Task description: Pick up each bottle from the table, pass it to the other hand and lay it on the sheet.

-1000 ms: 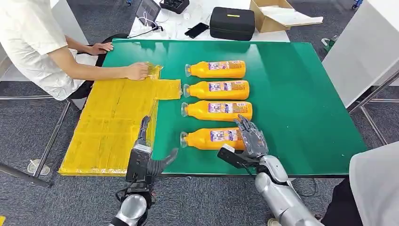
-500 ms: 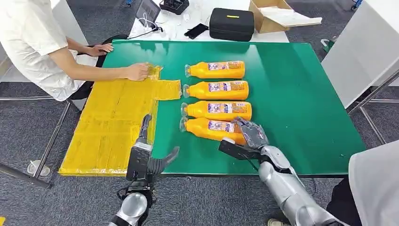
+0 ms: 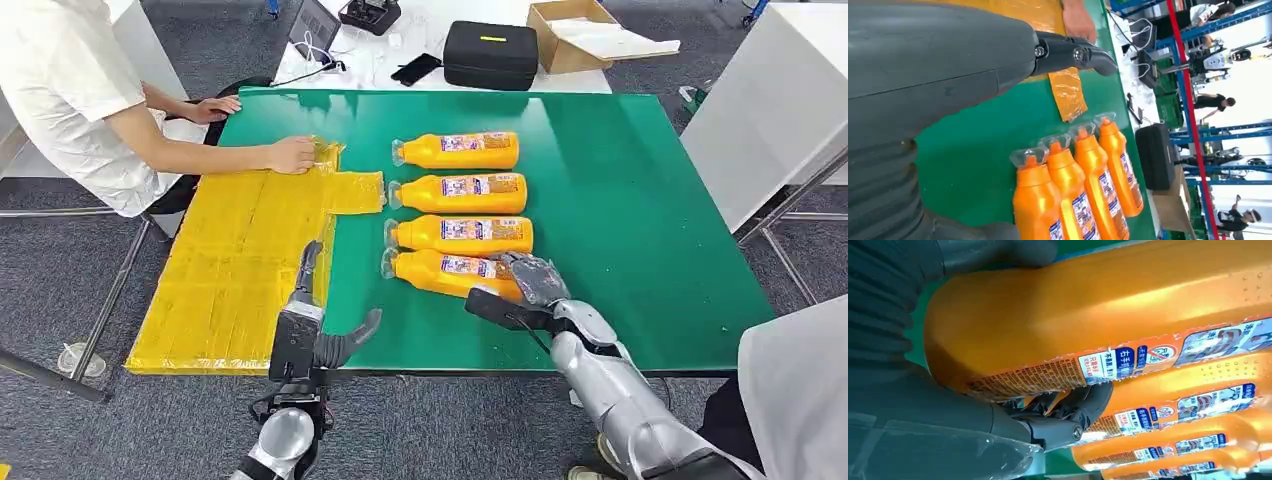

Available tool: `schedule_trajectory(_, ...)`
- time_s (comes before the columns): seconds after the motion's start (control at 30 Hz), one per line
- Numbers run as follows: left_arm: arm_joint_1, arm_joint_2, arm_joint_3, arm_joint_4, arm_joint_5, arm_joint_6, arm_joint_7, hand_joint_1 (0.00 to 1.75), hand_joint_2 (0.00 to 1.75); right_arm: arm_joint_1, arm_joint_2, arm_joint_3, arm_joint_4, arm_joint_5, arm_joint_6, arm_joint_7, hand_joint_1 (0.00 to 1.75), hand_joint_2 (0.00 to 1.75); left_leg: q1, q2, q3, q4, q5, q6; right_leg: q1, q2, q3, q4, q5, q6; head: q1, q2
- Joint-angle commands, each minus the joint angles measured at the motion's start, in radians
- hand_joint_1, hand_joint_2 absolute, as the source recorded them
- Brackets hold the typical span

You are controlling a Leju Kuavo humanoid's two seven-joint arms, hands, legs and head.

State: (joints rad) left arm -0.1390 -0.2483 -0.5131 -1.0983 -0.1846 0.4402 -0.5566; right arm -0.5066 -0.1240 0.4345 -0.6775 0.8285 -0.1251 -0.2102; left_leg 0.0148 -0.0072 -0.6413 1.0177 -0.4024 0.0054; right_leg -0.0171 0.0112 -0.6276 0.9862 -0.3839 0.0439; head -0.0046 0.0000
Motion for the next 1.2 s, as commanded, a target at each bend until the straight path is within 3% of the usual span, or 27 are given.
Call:
schedule_trajectory(0.03,-0.023,0.000,0.002,0.039,0.044,0.002,-0.017,0.00,1.75,0.069,0.006,-0.018,0.091,-0.093,0.071,-0.059,1.75,1.75,0.001,-0.003,0.003,-0.002,0.000,0.000,0.001,-0.004,0.005,-0.002,-0.001,-0.002,0.000,0.000)
schedule_trajectory(0.2,-0.021,0.000,0.007,0.038,0.227,-0.053,-0.007,0.00,1.75,0.155,0.026,-0.085,-0.047,-0.222,0.039,-0.139,1.75,1.75,0.001,-0.004,0.004,-0.002,0.000,0.000,0.002,-0.006,0.006,-0.003,-0.001,-0.002,0.000,0.000)
schedule_trajectory(0.47,0.001,0.039,-0.055,0.038,0.237,-0.114,0.020,0.00,1.75,0.164,0.045,-0.103,-0.101,-0.255,-0.005,-0.152,1.73,1.75,0.001,0.000,0.005,-0.002,-0.002,0.000,0.002,-0.002,0.006,-0.002,-0.001,-0.003,0.001,0.000)
schedule_trajectory(0.53,0.011,0.052,-0.074,0.037,0.270,-0.208,0.078,0.00,1.75,0.173,0.057,-0.131,-0.111,-0.286,-0.022,-0.177,1.75,1.75,0.001,0.000,0.003,-0.002,-0.002,0.001,0.001,-0.001,0.004,-0.002,-0.001,-0.002,0.000,0.000)
schedule_trajectory(0.67,0.077,0.061,-0.062,-0.009,0.365,-0.289,0.077,0.00,1.75,0.214,0.067,-0.160,-0.191,-0.303,-0.088,-0.201,1.48,1.75,0.000,0.000,0.003,-0.002,-0.002,0.000,0.001,-0.002,0.004,-0.002,-0.002,-0.002,0.000,0.000)
schedule_trajectory(0.8,0.110,0.089,-0.069,-0.067,0.417,-0.323,0.050,0.00,1.75,0.254,0.088,-0.191,-0.254,-0.314,-0.165,-0.237,1.52,1.75,0.000,0.002,0.002,-0.002,-0.004,0.000,0.001,0.000,0.003,-0.001,-0.003,-0.003,0.000,0.000)
schedule_trajectory(0.83,0.116,0.093,-0.068,-0.074,0.432,-0.340,0.032,0.00,1.75,0.262,0.095,-0.196,-0.271,-0.321,-0.178,-0.250,1.33,1.75,0.001,0.001,0.001,-0.001,-0.003,0.000,0.001,0.000,0.002,-0.001,-0.002,-0.003,0.000,0.000)
schedule_trajectory(0.87,0.123,0.096,-0.063,-0.081,0.461,-0.363,0.032,0.00,1.75,0.271,0.102,-0.197,-0.289,-0.323,-0.190,-0.258,0.72,1.75,0.000,0.000,0.000,-0.001,-0.003,0.000,0.001,0.000,0.001,-0.001,-0.002,-0.002,0.000,0.000)
schedule_trajectory(0.9,0.128,0.100,-0.061,-0.088,0.476,-0.374,0.032,0.00,1.75,0.277,0.109,-0.195,-0.305,-0.323,-0.199,-0.259,0.52,1.75,0.000,0.000,-0.003,-0.001,-0.002,0.000,0.001,0.000,-0.001,0.000,-0.002,-0.002,0.000,0.000)
schedule_trajectory(0.93,0.130,0.100,-0.055,-0.088,0.493,-0.384,0.032,0.00,1.75,0.281,0.114,-0.196,-0.316,-0.327,-0.209,-0.269,0.73,1.75,0.000,0.000,-0.002,-0.001,-0.003,0.000,0.001,-0.001,0.000,0.000,-0.004,-0.002,0.000,0.000)
schedule_trajectory(0.97,0.129,0.099,-0.047,-0.078,0.517,-0.388,0.047,0.00,1.75,0.289,0.120,-0.190,-0.336,-0.329,-0.211,-0.272,1.52,1.75,0.000,0.001,0.000,0.000,-0.004,0.000,0.001,0.000,0.001,0.001,-0.005,-0.002,0.000,0.000)
schedule_trajectory(1.0,0.128,0.101,-0.046,-0.075,0.518,-0.388,0.047,0.00,1.75,0.290,0.123,-0.189,-0.339,-0.329,-0.212,-0.271,1.75,1.75,0.000,0.000,-0.005,-0.001,-0.002,0.000,0.000,0.001,-0.003,0.000,-0.004,0.000,0.000,0.000)
schedule_trajectory(1.2,0.105,0.089,-0.016,0.004,0.558,-0.349,0.074,0.00,1.75,0.297,0.118,-0.173,-0.352,-0.343,-0.201,-0.256,1.75,1.75,0.000,-0.001,-0.005,-0.001,-0.002,0.000,0.001,-0.001,-0.002,0.000,-0.004,0.000,0.000,0.000)
